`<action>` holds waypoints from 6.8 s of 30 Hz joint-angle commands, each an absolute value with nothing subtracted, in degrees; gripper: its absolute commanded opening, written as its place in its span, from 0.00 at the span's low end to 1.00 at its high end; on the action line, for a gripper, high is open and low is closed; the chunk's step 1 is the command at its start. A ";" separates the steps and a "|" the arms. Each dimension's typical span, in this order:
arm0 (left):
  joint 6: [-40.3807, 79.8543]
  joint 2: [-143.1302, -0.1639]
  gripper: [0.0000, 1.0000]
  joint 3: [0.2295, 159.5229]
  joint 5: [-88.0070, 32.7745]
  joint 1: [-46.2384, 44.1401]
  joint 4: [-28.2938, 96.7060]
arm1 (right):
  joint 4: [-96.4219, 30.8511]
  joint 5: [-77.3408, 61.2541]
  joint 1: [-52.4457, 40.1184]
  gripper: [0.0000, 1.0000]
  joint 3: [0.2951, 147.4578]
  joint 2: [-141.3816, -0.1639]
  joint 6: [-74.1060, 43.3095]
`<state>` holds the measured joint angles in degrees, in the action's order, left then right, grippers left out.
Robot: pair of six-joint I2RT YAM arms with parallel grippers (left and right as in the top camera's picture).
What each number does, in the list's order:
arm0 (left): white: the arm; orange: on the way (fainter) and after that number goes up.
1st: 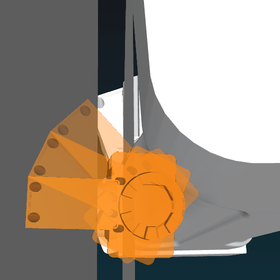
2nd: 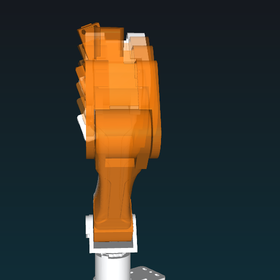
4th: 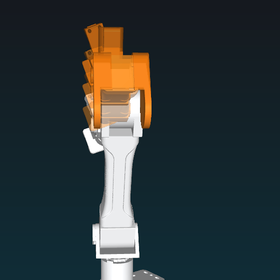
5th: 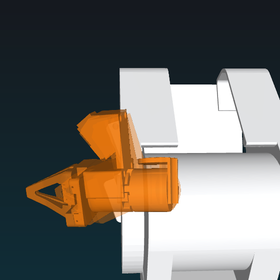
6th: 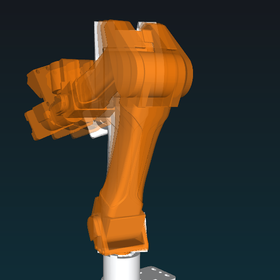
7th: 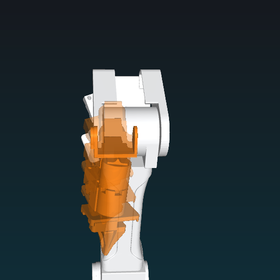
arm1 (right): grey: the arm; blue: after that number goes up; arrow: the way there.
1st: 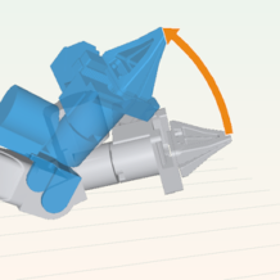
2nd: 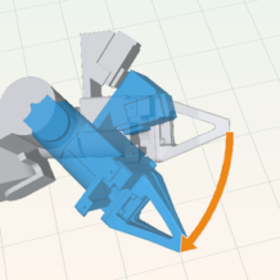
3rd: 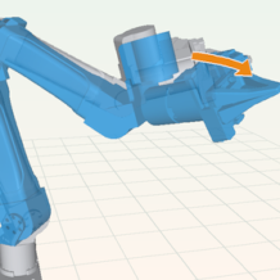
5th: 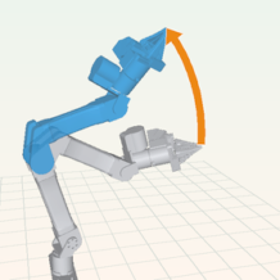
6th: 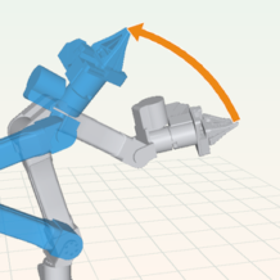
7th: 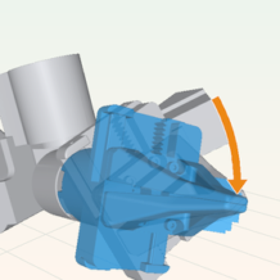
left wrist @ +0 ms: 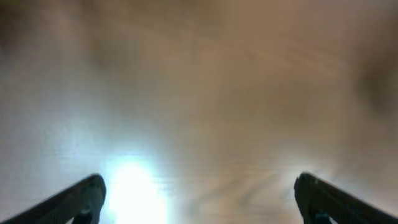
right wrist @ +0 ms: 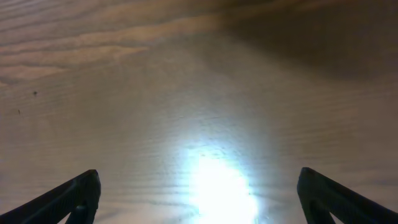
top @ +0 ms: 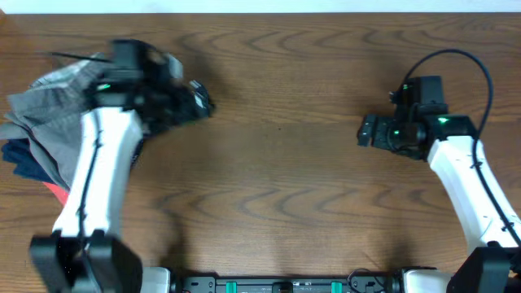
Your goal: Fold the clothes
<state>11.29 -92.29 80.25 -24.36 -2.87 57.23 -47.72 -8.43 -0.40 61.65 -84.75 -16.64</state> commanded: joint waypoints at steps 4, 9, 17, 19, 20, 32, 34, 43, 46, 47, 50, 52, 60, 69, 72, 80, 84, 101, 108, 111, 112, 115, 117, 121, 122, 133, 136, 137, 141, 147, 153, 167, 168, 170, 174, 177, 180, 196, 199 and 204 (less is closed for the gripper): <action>9.87 -96.20 0.98 80.47 -14.90 -6.57 72.77 | -58.54 -12.40 7.33 0.99 61.47 -85.14 -15.33; 11.66 -92.29 0.98 79.90 -9.39 -6.63 79.96 | -67.24 -12.19 9.19 0.99 61.34 -84.51 -12.51; 15.40 -62.89 0.98 66.72 -1.43 -10.61 66.48 | -55.48 -11.44 8.34 0.99 48.36 -64.64 -14.00; 16.78 -50.35 0.98 61.36 3.53 -12.84 60.62 | -49.67 -7.73 7.29 0.99 42.28 -54.19 -18.26; 17.04 -44.84 0.98 59.20 5.39 -13.54 58.46 | -47.37 -5.85 6.83 0.99 39.75 -49.34 -19.92; 17.02 -0.19 0.98 55.53 7.11 -14.13 53.93 | -51.96 -4.51 6.42 0.99 30.20 -9.76 -22.06; 17.02 -1.91 0.98 58.76 7.11 -14.11 57.89 | -54.43 -4.51 6.42 0.99 30.20 -8.36 -22.06; 17.02 -2.66 0.98 59.16 7.11 -14.11 64.34 | -62.83 -4.54 6.42 0.99 30.17 -8.25 -22.28; 17.02 -2.66 0.98 59.16 7.11 -14.11 67.53 | -62.83 -4.51 6.42 0.99 30.17 -8.25 -22.28; 17.02 -2.66 0.98 59.16 7.11 -14.13 68.97 | -62.83 -4.51 6.42 0.99 30.17 -8.25 -22.28; 17.02 -2.66 0.98 59.16 7.11 -14.11 73.45 | -62.83 -4.54 6.42 0.99 30.17 -8.25 -22.28; 17.26 -2.66 0.98 59.16 7.09 -14.11 74.35 | -62.83 -4.54 6.42 0.99 30.17 -8.25 -22.28; 17.26 -2.66 0.98 59.16 7.11 -14.11 74.37 | -62.28 -3.86 6.39 0.99 30.15 -7.70 -22.26; 17.26 -2.66 0.98 59.16 7.11 -14.11 74.37 | -28.51 -9.45 4.62 0.99 20.45 -7.70 -5.06; 17.26 -2.66 0.98 59.16 7.09 -14.11 74.37 | -15.55 -11.20 4.29 0.99 13.54 -7.66 -4.56; 17.26 -2.66 0.98 59.16 7.11 -14.11 74.37 | -0.08 -11.81 3.97 0.99 0.23 0.05 -1.67; 17.26 -2.66 0.98 59.16 7.11 -14.11 74.37 | -3.40 -12.27 3.99 0.99 0.32 -0.27 3.09; 17.26 -2.66 0.98 59.16 7.11 -14.11 74.37 | -3.22 -12.27 3.95 0.99 0.32 -0.27 -0.58; 17.26 -2.66 0.98 59.16 7.11 -14.11 74.37 | -3.22 -12.25 3.95 0.99 0.32 -0.27 -0.58; 17.26 -2.66 0.98 59.16 7.09 -14.11 74.37 | -3.22 -12.25 3.95 0.99 0.32 -0.27 -0.58; 17.26 -2.66 0.98 59.16 7.11 -14.11 74.37 | -3.22 -12.25 3.95 0.99 0.32 -0.27 -0.58; 17.26 -2.66 0.98 59.16 7.11 -14.11 74.37 | -3.22 -12.25 3.95 0.99 0.32 -0.27 -0.58; 17.26 -2.66 0.98 59.16 7.11 -14.11 74.37 | -3.22 -12.25 3.95 0.99 0.32 -0.27 -0.58; 17.26 -2.63 0.98 59.16 7.11 -14.04 74.37 | -3.22 -12.25 3.95 0.99 0.32 -0.27 -0.58; 17.26 -2.63 0.98 59.16 7.11 -13.87 74.37 | -3.22 -12.25 3.95 0.99 0.32 -0.27 -0.58; 17.26 -1.08 0.98 59.16 7.11 -6.02 74.37 | -3.22 -12.25 3.95 0.99 0.32 -0.27 -0.58; 17.23 -0.14 0.98 59.53 7.11 -4.82 74.59 | -3.22 -12.25 3.95 0.99 0.32 -0.27 -0.58; 17.21 -0.14 0.98 59.46 7.14 -4.49 74.54 | -3.22 -12.25 3.95 0.99 0.32 -0.27 -0.58; 15.88 -0.14 0.98 59.44 7.16 -3.62 71.99 | -3.22 -12.25 3.95 0.99 0.32 -0.27 -0.58; 9.32 -0.14 0.98 59.42 7.14 -3.55 65.60 | -3.22 -12.25 3.95 0.99 0.32 -0.27 -0.58; 3.25 -0.14 0.98 57.39 7.14 -3.18 61.71 | -3.22 -12.25 3.95 0.99 0.32 -0.27 -0.58; 0.67 -0.12 0.98 19.73 2.72 -0.38 26.76 | -3.22 -12.25 3.95 0.99 0.32 -0.27 -0.58; 0.67 -0.12 0.98 16.95 1.87 -0.38 22.72 | -3.22 -12.25 3.95 0.99 0.32 -0.27 -0.58; 0.64 -0.10 0.98 12.36 0.95 -0.38 15.64 | -3.22 -12.25 3.95 0.99 0.32 -0.27 -0.58; 0.38 -0.10 0.98 6.04 1.10 -0.38 5.63 | -3.22 -12.25 3.95 0.99 0.32 -0.27 -0.58; 0.43 -0.10 0.98 1.67 1.04 -0.27 -0.32 | -3.22 -12.25 3.95 0.99 0.32 -0.27 -0.58; 0.45 -0.10 0.98 0.21 0.58 -0.27 0.05 | -3.22 -12.25 3.95 0.99 0.32 -0.27 -0.58; 0.67 -0.23 0.98 0.23 0.21 -0.27 4.16 | -3.22 -12.25 3.95 0.99 0.32 -0.27 -0.58; 0.67 -0.23 0.98 0.23 0.23 -0.27 4.16 | -3.22 -12.25 3.95 0.99 0.32 -0.27 -0.58; 0.67 -0.23 0.98 0.23 0.23 -0.27 4.16 | -3.22 -12.25 3.95 0.99 0.32 -0.27 -0.58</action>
